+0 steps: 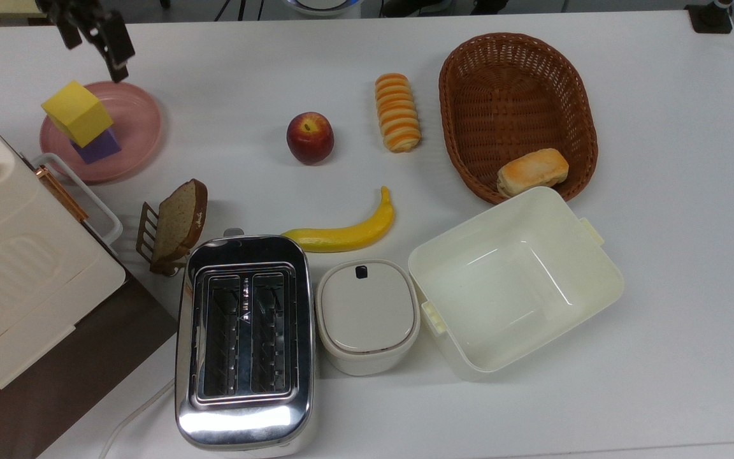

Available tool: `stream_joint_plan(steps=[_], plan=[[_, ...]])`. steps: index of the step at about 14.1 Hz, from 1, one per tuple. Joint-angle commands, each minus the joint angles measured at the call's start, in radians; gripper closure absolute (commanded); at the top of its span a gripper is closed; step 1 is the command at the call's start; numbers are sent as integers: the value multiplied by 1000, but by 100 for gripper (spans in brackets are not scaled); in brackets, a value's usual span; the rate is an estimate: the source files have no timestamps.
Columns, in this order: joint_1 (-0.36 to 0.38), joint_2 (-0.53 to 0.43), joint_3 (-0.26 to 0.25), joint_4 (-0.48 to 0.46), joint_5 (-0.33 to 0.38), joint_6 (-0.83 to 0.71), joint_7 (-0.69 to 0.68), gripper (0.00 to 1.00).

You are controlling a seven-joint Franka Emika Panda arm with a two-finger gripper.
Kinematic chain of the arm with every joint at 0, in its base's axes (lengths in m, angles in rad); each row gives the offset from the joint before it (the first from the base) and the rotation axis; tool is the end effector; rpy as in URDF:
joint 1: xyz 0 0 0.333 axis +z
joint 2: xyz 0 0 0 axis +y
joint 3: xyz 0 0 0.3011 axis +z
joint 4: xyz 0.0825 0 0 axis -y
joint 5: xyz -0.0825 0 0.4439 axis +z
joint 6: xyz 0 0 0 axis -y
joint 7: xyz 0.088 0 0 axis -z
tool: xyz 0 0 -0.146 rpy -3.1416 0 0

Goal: Put the yellow cube on the table
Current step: 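Lower the open gripper around the yellow cube atop the purple cube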

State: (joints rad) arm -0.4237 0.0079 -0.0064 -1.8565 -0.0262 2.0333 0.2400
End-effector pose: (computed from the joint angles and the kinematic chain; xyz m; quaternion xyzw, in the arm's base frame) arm 0.5852 -0.2711 0.4548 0.9425 -0.3230 0.0828 0.0202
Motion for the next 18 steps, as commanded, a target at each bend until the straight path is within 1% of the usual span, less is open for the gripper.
stream_joint_plan(steps=[1, 6, 8, 9, 10, 11, 13, 18], plan=[[-46, 17, 14, -33, -29, 70, 24, 0], [-95, 15, -3, -61, -32, 87, 7, 0], [-96, 17, -33, -72, -32, 80, -39, 0], [-96, 24, -36, -72, -32, 80, -57, 0], [-96, 55, -44, -64, -32, 80, -86, 0], [-95, 73, -46, -63, -35, 80, -102, 0], [-95, 116, -46, -27, -38, 76, -102, 0], [-92, 123, -47, -20, -35, 68, -99, 0]])
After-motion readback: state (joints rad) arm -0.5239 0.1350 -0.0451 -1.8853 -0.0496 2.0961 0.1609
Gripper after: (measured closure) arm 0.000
